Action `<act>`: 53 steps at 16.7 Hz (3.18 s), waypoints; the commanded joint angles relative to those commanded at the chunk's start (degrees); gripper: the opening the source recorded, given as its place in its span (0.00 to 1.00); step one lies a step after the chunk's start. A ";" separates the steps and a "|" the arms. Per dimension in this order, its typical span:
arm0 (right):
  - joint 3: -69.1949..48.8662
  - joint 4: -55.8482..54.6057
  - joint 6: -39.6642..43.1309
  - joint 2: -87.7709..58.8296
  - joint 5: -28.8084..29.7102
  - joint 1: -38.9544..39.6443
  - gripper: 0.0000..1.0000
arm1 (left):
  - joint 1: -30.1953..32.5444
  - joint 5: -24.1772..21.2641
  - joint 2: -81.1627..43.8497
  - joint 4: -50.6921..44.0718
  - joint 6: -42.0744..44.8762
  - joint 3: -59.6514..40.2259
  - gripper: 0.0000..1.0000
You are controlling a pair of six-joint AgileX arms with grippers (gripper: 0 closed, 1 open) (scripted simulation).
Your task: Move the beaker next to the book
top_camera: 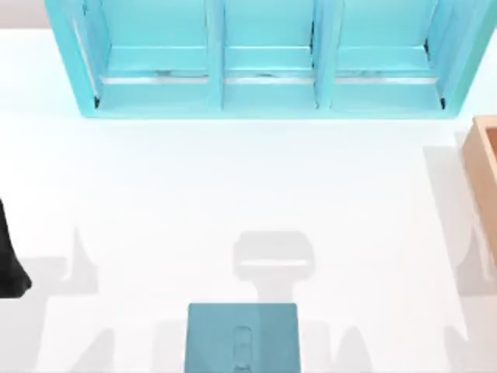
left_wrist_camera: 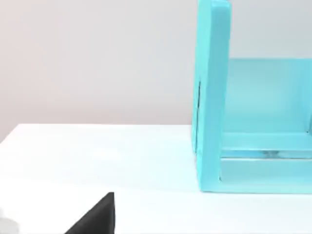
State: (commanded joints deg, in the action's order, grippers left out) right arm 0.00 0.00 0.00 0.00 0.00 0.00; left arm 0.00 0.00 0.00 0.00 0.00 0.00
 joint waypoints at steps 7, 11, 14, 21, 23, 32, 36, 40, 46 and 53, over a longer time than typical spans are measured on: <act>0.00 0.00 0.00 0.00 0.00 0.00 1.00 | -0.69 0.72 -8.29 -6.48 5.73 -8.40 1.00; 0.00 0.00 0.00 0.00 0.00 0.00 1.00 | -1.97 1.80 -25.65 -18.26 16.67 -25.93 1.00; 0.00 0.00 0.00 0.00 0.00 0.00 1.00 | -3.46 2.60 -44.32 -29.64 27.59 -44.59 1.00; 0.00 0.00 0.00 0.00 0.00 0.00 1.00 | -8.98 3.73 -92.87 -59.41 57.89 -92.26 1.00; 0.00 0.00 0.00 0.00 0.00 0.00 1.00 | -11.00 3.89 -104.49 -67.42 66.95 -104.13 1.00; 0.00 0.00 0.00 0.00 0.00 0.00 1.00 | -20.24 4.44 -142.35 -93.12 102.61 -149.22 1.00; 0.00 0.00 0.00 0.00 0.00 0.00 1.00 | -23.30 4.56 -150.17 -98.47 112.62 -161.32 1.00; 0.00 0.00 0.00 0.00 0.00 0.00 1.00 | -24.64 4.59 -153.08 -100.41 116.74 -166.30 1.00; 0.00 0.00 0.00 0.00 0.00 0.00 1.00 | -24.35 4.58 -153.00 -100.19 116.67 -166.06 1.00; 0.00 0.00 0.00 0.00 0.00 0.00 1.00 | -24.91 4.63 -149.38 -87.27 116.95 -149.31 1.00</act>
State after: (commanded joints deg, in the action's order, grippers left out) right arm 0.00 0.00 0.00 0.00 0.00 0.00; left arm -24.91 4.63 -149.38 -87.27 116.95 -149.31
